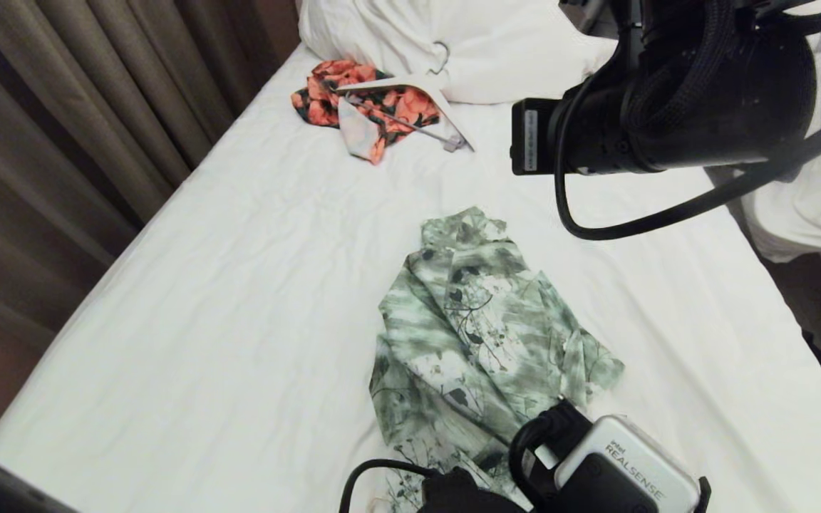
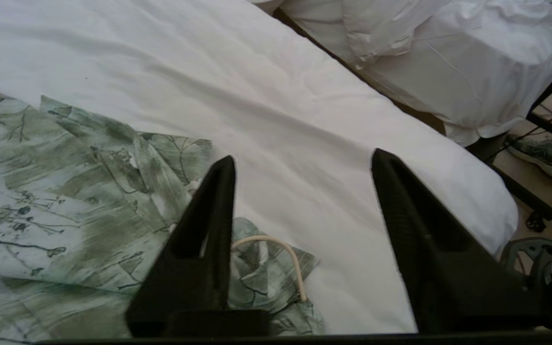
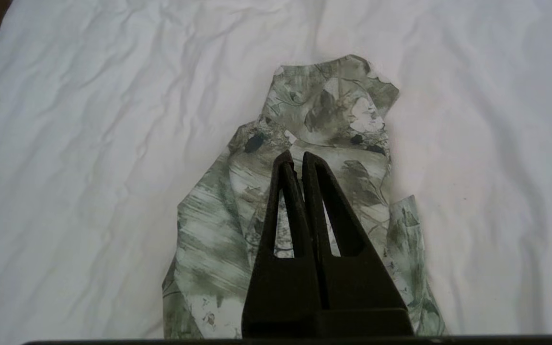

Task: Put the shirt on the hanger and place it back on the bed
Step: Take the clothes hanger out of the clothes

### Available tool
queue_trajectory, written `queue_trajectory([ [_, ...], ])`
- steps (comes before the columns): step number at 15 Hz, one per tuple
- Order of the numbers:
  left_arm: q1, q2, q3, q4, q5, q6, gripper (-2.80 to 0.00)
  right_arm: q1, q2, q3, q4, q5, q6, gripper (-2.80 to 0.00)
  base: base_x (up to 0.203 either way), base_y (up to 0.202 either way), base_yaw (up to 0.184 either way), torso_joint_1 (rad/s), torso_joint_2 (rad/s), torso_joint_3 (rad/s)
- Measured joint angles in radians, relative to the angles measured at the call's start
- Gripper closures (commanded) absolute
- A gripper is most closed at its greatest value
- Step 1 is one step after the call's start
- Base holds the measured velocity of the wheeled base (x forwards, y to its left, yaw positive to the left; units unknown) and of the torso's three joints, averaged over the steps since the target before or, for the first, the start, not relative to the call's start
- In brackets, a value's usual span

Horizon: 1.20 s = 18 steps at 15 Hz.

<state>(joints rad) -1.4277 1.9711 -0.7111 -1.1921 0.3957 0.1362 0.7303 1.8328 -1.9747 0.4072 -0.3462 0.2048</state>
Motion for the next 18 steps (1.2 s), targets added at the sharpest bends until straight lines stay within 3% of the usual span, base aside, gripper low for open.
queue_trajectory([
  [4,0.085,-0.016,0.008,0.049,0.001,0.029,-2.80,-0.023,-0.007,0.007,0.022,0.000,0.044,0.00,0.000,0.000,0.000,0.000,0.00,0.000],
  [9,0.355,-0.017,0.010,0.056,-0.088,0.030,-2.80,-0.019,-0.011,0.008,0.020,0.000,0.046,0.00,0.000,0.000,0.000,0.000,0.00,0.000],
  [13,0.548,-0.053,0.020,0.056,-0.149,0.030,-2.80,-0.078,-0.014,0.014,0.061,0.004,0.046,0.00,0.000,0.000,0.000,0.000,0.00,0.000],
  [15,0.607,-0.098,0.037,0.056,-0.157,0.030,0.00,-0.116,-0.018,0.022,0.144,0.003,0.048,0.00,0.000,0.000,0.000,0.000,0.00,0.000],
  [18,0.654,-0.217,0.067,0.137,-0.158,0.013,0.00,-0.174,-0.044,0.086,0.235,-0.001,0.059,0.00,0.000,0.000,0.000,0.000,0.00,0.000],
])
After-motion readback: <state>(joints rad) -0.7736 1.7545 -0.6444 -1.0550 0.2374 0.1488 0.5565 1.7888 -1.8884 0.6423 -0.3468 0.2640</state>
